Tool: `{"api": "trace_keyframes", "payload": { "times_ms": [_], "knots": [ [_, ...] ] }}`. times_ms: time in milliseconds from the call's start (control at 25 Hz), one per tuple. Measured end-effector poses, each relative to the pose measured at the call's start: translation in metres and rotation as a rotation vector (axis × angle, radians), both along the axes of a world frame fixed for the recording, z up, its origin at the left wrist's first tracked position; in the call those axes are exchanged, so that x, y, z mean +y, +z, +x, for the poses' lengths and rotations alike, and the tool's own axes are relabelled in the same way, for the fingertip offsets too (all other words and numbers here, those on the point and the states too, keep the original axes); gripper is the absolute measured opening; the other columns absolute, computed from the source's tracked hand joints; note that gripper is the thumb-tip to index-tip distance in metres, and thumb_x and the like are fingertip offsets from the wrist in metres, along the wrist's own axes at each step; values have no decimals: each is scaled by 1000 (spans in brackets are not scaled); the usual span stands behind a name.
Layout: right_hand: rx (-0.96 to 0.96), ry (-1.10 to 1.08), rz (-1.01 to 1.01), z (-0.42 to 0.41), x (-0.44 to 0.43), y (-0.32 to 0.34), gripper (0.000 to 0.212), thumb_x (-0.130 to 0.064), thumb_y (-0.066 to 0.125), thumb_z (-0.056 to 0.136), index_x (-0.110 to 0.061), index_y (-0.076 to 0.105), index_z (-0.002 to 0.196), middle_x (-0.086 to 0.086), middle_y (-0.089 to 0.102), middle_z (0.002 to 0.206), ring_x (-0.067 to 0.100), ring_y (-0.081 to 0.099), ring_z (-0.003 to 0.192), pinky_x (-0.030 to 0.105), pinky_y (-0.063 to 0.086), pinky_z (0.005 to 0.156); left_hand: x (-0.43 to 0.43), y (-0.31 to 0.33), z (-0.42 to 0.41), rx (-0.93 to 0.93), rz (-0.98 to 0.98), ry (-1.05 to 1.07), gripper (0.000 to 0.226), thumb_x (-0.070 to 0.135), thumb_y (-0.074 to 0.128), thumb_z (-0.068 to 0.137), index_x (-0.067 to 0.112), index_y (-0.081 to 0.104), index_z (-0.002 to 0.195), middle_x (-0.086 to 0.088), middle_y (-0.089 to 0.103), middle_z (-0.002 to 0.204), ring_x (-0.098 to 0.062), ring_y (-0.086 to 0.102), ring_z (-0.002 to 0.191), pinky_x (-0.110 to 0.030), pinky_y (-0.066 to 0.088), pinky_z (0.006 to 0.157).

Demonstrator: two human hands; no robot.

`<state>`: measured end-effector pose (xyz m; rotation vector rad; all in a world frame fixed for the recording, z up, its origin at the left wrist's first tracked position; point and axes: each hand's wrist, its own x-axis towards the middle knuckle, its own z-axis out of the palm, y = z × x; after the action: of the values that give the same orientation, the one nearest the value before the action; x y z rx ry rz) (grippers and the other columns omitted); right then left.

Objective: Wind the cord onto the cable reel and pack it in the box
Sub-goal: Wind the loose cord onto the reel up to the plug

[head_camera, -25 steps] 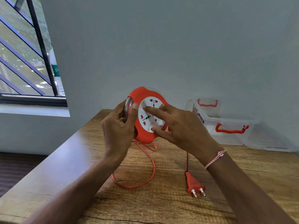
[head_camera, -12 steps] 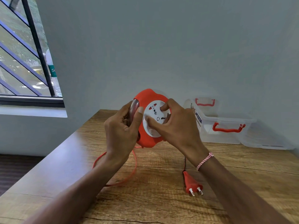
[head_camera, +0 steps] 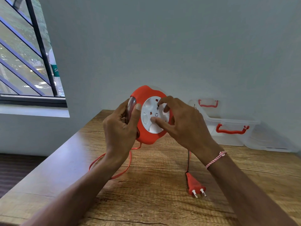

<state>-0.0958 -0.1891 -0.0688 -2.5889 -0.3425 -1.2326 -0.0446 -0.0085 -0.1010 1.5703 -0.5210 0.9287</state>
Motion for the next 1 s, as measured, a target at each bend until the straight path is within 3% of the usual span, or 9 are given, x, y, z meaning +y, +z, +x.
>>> {"api": "trace_keyframes", "payload": {
  "times_ms": [120,240,360,440,600,680,800,920,1000],
  "knots": [
    [67,27,-200,0,-3,-2,65,-70,54,92,-37,44,148,-2,69,131,20,75,87,40,65,70,3,0,4,40,-43,-26,24,55,59,101,37,69,113,10,76,85,-18,77,77,-46,66,64],
    [47,0,-245,-1,-1,-3,72,-69,56,92,-36,42,154,0,68,138,24,77,90,42,66,73,3,0,6,67,-54,-29,37,58,57,98,28,72,114,13,76,88,-12,78,77,-38,67,64],
    [-108,-17,-148,-3,2,2,60,-62,60,95,-25,55,142,0,72,120,16,72,71,31,63,61,3,0,8,84,-63,-12,44,57,56,98,20,74,113,13,76,87,-7,77,77,-30,66,63],
    [-164,78,-65,-6,4,6,40,-52,67,95,-21,66,121,-2,74,104,10,67,64,27,61,58,4,0,9,101,-80,-5,40,56,56,98,23,73,112,17,74,86,-3,76,76,-25,65,62],
    [179,376,-175,-8,16,-3,18,-41,70,96,-24,75,95,-9,74,79,5,65,63,24,56,58,7,1,11,119,-82,20,39,55,56,101,21,74,109,9,76,83,-10,77,75,-33,66,60],
    [462,503,-230,-6,31,-14,14,-32,68,98,-28,77,108,-12,78,98,3,69,84,23,56,73,9,2,12,132,-93,52,28,51,58,103,28,73,107,11,76,84,-11,77,77,-37,67,63],
    [635,641,-340,-4,53,-32,34,-23,65,100,-31,69,133,-12,70,129,5,62,115,26,52,92,12,6,14,137,-107,86,17,49,60,104,40,69,94,3,76,82,-18,76,75,-46,66,65],
    [683,612,-374,-5,55,-28,25,-27,73,94,-32,77,118,-10,69,110,3,59,94,31,52,78,16,10,15,132,-137,99,22,45,60,106,39,66,86,-7,74,79,-29,73,73,-49,63,63],
    [734,519,-378,-3,40,-20,16,-23,79,88,-33,80,102,-14,73,97,-2,58,84,31,53,75,19,13,14,134,-161,95,19,43,60,106,43,65,88,7,72,78,-22,75,73,-37,64,63]
  ]
}}
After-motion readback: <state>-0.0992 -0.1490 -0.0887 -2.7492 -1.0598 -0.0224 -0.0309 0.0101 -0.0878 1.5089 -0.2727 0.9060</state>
